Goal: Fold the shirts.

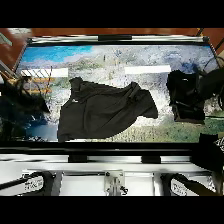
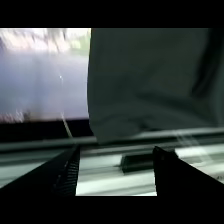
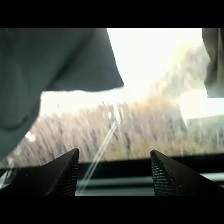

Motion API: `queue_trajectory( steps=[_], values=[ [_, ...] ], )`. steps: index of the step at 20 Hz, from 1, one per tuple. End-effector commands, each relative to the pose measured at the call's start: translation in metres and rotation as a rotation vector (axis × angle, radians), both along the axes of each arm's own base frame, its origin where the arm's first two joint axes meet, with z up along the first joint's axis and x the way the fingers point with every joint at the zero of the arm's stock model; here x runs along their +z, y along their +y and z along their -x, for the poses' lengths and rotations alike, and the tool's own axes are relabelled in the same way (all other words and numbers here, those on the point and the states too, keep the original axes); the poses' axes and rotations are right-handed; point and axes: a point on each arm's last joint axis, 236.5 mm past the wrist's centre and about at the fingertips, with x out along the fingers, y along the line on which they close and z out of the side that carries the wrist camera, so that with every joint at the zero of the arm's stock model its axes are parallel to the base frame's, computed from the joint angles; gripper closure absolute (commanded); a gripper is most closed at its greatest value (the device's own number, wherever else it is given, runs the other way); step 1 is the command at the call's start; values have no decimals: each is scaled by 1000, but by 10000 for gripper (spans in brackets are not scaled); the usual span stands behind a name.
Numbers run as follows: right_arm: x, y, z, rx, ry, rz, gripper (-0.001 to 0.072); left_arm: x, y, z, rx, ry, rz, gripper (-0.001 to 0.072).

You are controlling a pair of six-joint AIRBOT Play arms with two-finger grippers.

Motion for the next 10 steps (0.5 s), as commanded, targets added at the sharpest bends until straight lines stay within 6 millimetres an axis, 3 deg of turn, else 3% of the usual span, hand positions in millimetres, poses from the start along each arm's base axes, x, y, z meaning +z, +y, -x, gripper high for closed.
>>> queue_trajectory(
  steps=[1, 4, 10],
  values=[
    [-21, 8, 32, 17, 100, -81, 154, -56, 4, 74, 61, 26, 11, 175],
    [-26, 30, 31, 40, 88, -162, 154, -82, -2, 90, 152, 0, 133, 174],
    [-27, 31, 24, 38, 62, -156, 154, -117, -4, 70, 237, -20, 213, 174]
  ],
)
